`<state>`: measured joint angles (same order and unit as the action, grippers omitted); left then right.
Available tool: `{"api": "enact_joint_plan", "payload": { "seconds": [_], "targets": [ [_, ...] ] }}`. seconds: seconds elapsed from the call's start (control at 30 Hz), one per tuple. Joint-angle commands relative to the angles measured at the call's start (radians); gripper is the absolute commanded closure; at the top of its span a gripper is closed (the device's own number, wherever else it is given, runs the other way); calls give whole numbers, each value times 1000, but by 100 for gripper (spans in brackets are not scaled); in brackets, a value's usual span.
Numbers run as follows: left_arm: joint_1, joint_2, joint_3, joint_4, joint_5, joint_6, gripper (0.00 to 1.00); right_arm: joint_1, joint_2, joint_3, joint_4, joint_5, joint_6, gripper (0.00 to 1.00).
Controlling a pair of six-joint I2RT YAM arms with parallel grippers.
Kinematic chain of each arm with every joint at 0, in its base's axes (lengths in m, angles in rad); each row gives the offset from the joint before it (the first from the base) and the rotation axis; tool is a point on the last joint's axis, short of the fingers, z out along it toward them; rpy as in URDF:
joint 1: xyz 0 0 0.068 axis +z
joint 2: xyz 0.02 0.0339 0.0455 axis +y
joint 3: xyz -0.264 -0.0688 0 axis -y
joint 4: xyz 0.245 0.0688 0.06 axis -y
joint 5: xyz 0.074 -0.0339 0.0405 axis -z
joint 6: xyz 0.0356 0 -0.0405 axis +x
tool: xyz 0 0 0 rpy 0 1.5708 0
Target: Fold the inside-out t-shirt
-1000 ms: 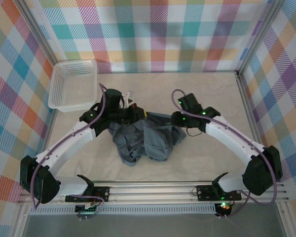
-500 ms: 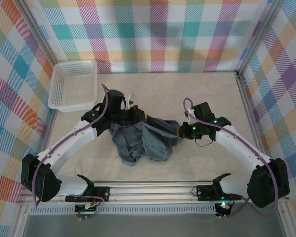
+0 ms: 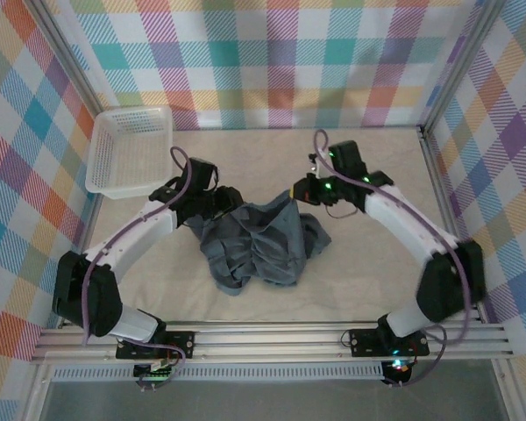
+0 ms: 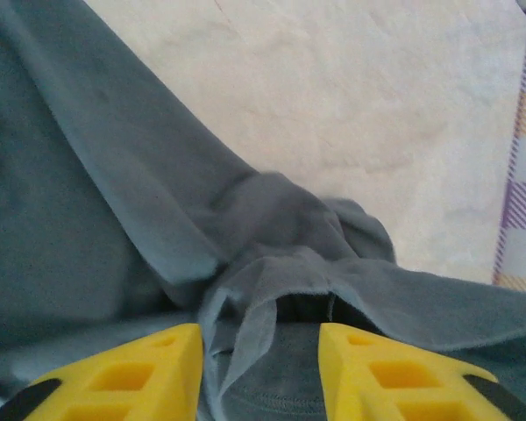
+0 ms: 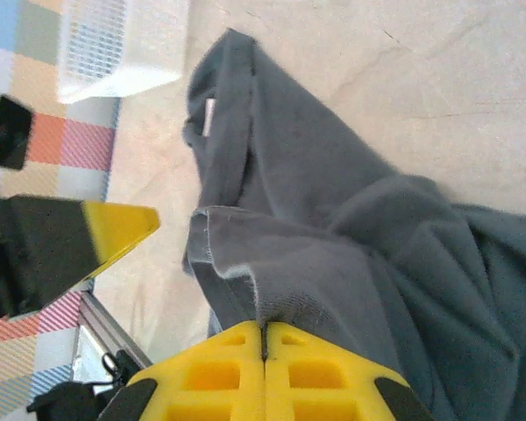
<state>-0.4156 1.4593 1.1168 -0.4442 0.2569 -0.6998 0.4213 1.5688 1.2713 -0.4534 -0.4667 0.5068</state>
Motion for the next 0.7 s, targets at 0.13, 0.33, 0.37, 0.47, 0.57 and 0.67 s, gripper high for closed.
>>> {"api": "enact_joint_plan", "payload": {
  "seconds": [0.13,0.33,0.37,0.47,0.57,0.67],
  "targets": [
    [37,28,-4,26,47,76,46,-11,227,207,-142,44,-81,72],
    [20,-18,-60,85,149,108,40,-18,128,201,-163,125,-170,65],
    [6,-25,-64,108,170,118,39,-18,81,143,-114,134,-177,65],
    [-72,16,34,48,125,218,38,-18,-44,-49,29,211,-176,64],
    [-165,144,219,-105,-21,399,36,-18,-93,-149,91,167,-198,61],
    [-217,283,350,-166,-80,557,35,-18,-65,-140,23,101,-219,60]
  ]
}}
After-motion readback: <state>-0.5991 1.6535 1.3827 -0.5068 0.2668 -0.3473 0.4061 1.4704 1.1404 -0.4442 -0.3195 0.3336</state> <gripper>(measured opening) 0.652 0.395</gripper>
